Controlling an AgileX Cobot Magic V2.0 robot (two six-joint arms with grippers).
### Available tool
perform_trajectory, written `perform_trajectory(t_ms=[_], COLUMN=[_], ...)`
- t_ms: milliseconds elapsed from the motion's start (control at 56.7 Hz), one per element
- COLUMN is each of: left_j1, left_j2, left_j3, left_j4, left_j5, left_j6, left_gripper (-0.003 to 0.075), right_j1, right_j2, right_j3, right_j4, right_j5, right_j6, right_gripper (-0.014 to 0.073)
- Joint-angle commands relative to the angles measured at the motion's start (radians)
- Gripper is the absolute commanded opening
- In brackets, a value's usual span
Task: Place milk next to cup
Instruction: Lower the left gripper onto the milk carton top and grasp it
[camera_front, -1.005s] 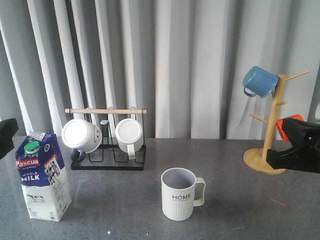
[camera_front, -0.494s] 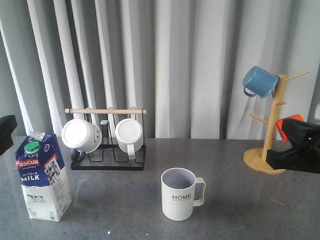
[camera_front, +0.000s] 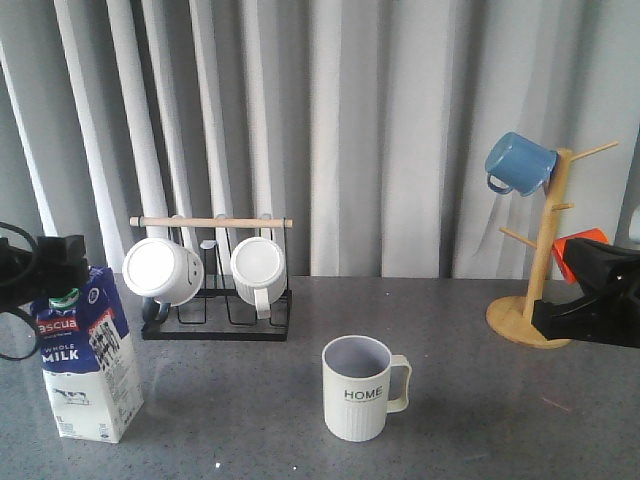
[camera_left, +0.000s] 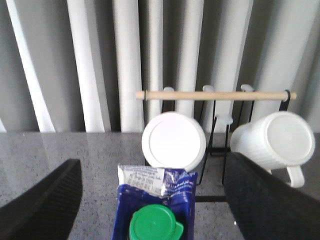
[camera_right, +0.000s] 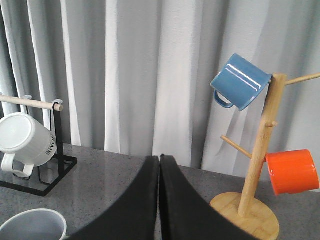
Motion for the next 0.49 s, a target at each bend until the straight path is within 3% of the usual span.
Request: perform_trajectory(t_ms=[0, 476], left_j1=[-0.002, -0.002], left_j2=[0.006, 0.101], left_j3=[-0.038, -0.038], left_j4=[0.001, 0.001], left_j5=[-0.061, -0.042], left_j6=[0.003, 0.003], left_gripper=[0.0553, 0.0552], right_j1=[-0.007, -0.007], right_j2=[-0.022, -0.022], right_j3=[-0.031, -0.031], right_j4=[-0.008, -0.008], right_j5=[-0.069, -0.069], right_j6=[0.003, 0.003], right_gripper=[-0.0008, -0.0008])
